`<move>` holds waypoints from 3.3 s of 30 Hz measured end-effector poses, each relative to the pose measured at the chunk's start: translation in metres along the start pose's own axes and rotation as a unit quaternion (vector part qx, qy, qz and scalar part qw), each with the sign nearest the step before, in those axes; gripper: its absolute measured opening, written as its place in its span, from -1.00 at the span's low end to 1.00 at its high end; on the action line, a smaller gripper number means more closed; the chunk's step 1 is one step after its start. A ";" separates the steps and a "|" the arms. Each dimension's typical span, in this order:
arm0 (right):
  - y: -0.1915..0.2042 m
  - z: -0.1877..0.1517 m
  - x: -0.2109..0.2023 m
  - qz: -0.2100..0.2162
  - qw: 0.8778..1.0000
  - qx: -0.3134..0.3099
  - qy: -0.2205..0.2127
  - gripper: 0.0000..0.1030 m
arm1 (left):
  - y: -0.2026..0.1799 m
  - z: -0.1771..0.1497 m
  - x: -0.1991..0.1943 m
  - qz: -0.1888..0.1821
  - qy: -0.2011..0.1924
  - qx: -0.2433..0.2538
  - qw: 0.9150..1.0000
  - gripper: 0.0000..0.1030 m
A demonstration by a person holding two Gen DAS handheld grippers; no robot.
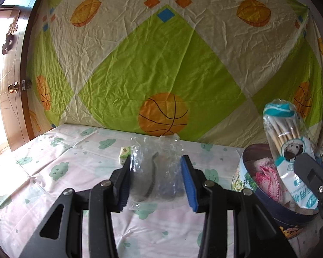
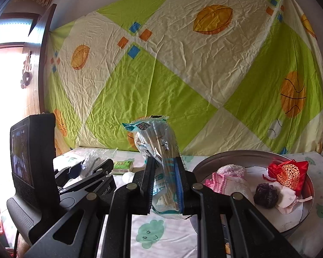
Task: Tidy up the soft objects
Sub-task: 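Carry the plastic bag and swab pack over the blue tin with both tools, then lower the plastic bag and swab pack into the tin and open both tools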
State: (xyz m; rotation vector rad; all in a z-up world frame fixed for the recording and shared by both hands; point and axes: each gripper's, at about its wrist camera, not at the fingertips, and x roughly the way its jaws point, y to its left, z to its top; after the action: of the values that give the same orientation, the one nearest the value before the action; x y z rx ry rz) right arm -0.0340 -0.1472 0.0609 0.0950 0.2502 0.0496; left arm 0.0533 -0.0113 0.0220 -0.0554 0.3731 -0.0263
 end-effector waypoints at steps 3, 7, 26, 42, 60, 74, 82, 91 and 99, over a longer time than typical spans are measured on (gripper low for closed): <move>-0.007 0.002 -0.002 -0.004 1.000 0.004 -0.005 -0.63 | -0.007 0.002 -0.003 -0.005 -0.003 0.003 1.000 -0.18; -0.016 0.003 -0.004 -0.013 1.000 0.004 -0.008 -0.63 | -0.017 0.006 -0.007 -0.014 -0.008 0.006 1.000 -0.18; -0.085 0.015 -0.011 -0.071 0.997 0.028 -0.023 -0.63 | -0.080 0.016 -0.014 -0.067 -0.016 0.032 0.997 -0.18; -0.148 0.021 -0.005 -0.139 0.989 0.048 -0.013 -0.63 | -0.147 0.016 -0.011 -0.110 -0.016 0.068 0.991 -0.18; -0.197 0.026 0.009 -0.199 0.978 0.055 0.007 -0.63 | -0.195 0.021 0.007 -0.134 0.006 0.081 0.988 -0.18; -0.219 0.024 0.023 -0.224 0.972 0.058 0.035 -0.63 | -0.222 0.024 0.031 -0.129 0.045 0.098 0.986 -0.18; -0.228 0.022 0.034 -0.225 0.970 0.062 0.064 -0.63 | -0.238 0.025 0.040 -0.120 0.065 0.121 0.983 -0.18; -0.232 0.020 0.041 -0.213 0.971 0.064 0.091 -0.62 | -0.250 0.021 0.060 -0.102 0.114 0.138 0.979 -0.18; -0.229 0.019 0.049 -0.190 0.973 0.071 0.110 -0.62 | -0.257 0.017 0.074 -0.083 0.153 0.152 0.973 -0.18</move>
State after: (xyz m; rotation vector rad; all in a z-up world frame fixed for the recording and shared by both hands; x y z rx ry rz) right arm 0.0263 -0.3738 0.0443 0.1824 0.4895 -0.3401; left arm 0.1248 -0.2695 0.0260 0.2231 0.6681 -0.2601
